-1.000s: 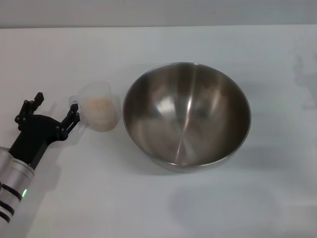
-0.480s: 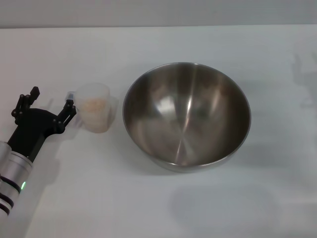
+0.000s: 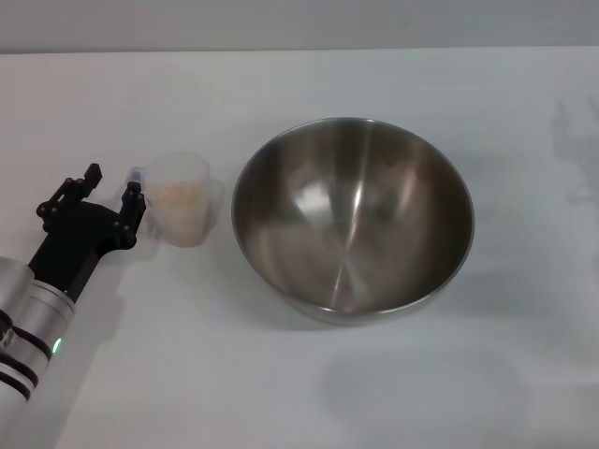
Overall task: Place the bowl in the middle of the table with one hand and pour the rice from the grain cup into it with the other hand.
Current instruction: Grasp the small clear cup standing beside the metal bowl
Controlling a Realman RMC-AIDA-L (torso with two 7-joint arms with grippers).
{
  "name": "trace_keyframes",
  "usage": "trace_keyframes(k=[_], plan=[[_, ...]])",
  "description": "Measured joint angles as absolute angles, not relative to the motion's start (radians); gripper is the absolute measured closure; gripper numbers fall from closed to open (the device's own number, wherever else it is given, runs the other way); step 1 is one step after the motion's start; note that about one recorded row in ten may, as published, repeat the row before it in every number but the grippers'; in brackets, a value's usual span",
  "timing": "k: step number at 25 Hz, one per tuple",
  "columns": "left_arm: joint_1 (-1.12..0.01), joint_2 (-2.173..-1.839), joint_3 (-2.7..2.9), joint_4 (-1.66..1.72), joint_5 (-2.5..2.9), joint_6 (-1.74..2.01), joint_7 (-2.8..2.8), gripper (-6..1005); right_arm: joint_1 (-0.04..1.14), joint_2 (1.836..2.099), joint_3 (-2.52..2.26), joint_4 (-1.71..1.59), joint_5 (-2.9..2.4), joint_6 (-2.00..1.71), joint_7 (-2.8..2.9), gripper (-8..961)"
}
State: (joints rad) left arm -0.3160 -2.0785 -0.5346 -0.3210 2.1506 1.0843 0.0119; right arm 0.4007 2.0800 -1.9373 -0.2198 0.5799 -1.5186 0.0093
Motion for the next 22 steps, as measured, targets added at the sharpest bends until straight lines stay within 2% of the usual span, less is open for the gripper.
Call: trace_keyframes(k=[10, 15, 22], plan=[[-0.32, -2.079, -0.534, -0.335, 2.151, 1.078, 0.005, 714, 0.399, 2.08, -1.937, -0.219, 0.576, -1.523, 0.009, 525], [-0.315, -2.079, -0.538, -0.345, 2.151, 1.077, 0.005, 933, 0.397, 2.08, -1.937, -0.219, 0.575, -1.526, 0.009, 526], [-0.316, -2.08, -0.545, -0.348, 2.149, 1.192, 0.04, 953, 0.398, 2.08, -1.937, -0.219, 0.573, -1.525, 0.009, 525]])
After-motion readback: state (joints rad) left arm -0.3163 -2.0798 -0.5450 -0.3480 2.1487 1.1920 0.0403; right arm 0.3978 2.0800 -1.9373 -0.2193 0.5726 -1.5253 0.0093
